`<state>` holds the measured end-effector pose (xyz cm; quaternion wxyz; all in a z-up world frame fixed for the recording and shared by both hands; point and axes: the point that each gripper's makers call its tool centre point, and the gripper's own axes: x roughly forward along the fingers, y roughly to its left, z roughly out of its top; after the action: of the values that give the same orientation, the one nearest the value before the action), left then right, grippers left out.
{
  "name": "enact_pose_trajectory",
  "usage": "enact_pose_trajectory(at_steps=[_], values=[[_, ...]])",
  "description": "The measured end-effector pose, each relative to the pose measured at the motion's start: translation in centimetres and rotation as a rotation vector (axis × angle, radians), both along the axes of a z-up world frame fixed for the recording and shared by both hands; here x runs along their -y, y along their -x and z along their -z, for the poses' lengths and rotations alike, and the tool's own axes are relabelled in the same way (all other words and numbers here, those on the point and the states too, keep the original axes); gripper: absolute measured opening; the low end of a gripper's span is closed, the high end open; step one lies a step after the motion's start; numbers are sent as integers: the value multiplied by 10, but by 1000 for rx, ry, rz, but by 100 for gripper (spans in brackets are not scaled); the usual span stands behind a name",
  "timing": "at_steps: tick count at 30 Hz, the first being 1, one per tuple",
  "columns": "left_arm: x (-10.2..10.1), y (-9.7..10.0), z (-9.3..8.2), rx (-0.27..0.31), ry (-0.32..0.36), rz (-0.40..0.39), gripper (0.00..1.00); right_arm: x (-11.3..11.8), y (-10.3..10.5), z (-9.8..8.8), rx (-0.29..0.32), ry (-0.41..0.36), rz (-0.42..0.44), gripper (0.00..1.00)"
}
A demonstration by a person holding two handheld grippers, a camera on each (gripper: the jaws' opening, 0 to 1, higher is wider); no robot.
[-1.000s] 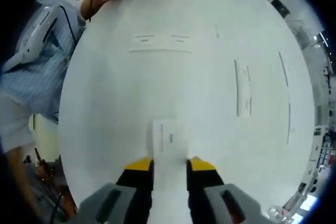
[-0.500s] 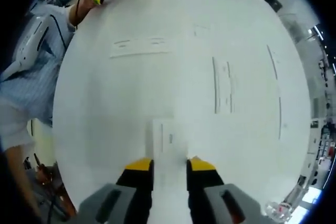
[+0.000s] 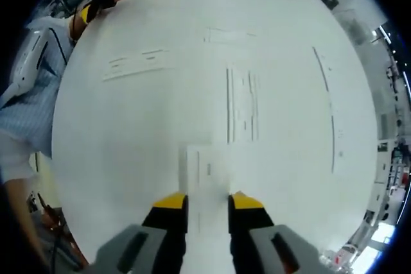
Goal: Locate the socket holder cover, grip the socket holder cover, clip it into the socket holder slot.
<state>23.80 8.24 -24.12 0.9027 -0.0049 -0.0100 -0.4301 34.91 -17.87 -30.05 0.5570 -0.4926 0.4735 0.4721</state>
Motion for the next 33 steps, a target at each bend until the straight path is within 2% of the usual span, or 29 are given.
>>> enact_pose_trajectory(at_steps=[12,33], values=[[8,6,7,-2,-42,34,79,-3,-21,10,-7,-3,21,25],[12,10,14,-11,-67,54,79,0,-33,29,-34,35,25,25]])
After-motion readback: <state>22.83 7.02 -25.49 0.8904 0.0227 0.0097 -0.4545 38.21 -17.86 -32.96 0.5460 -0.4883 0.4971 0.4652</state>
